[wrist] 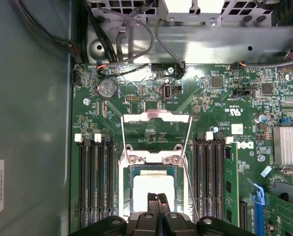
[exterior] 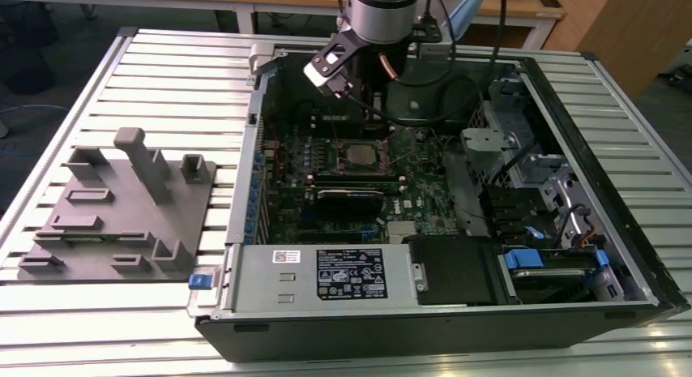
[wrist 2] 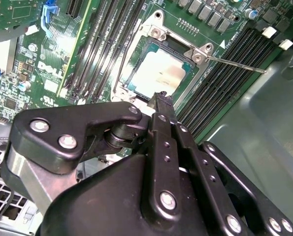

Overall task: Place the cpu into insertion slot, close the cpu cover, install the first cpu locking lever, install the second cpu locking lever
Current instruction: 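Close the cpu cover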

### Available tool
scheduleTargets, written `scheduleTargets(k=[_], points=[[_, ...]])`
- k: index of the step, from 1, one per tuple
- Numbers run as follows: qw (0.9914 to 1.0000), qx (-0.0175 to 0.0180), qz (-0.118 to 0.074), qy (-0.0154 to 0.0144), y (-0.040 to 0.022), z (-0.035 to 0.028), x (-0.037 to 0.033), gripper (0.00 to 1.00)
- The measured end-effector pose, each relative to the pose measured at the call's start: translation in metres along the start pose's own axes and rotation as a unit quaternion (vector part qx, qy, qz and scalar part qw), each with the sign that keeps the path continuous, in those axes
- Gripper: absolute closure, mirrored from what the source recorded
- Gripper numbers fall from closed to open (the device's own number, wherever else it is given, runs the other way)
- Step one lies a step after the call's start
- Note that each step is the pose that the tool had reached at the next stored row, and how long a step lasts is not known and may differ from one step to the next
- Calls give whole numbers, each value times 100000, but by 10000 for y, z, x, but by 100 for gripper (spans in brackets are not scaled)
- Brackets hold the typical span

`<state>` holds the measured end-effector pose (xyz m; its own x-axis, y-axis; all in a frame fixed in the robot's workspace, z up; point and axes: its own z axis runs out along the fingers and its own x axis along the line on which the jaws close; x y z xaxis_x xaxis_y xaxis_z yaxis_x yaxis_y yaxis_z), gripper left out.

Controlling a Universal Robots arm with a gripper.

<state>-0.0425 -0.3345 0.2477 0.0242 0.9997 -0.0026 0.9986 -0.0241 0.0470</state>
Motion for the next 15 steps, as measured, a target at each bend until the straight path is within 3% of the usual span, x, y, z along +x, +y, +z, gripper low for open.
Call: scheduleTargets(k=[15], points=[[100000, 1, 2, -3, 39, 2, 1, 90]])
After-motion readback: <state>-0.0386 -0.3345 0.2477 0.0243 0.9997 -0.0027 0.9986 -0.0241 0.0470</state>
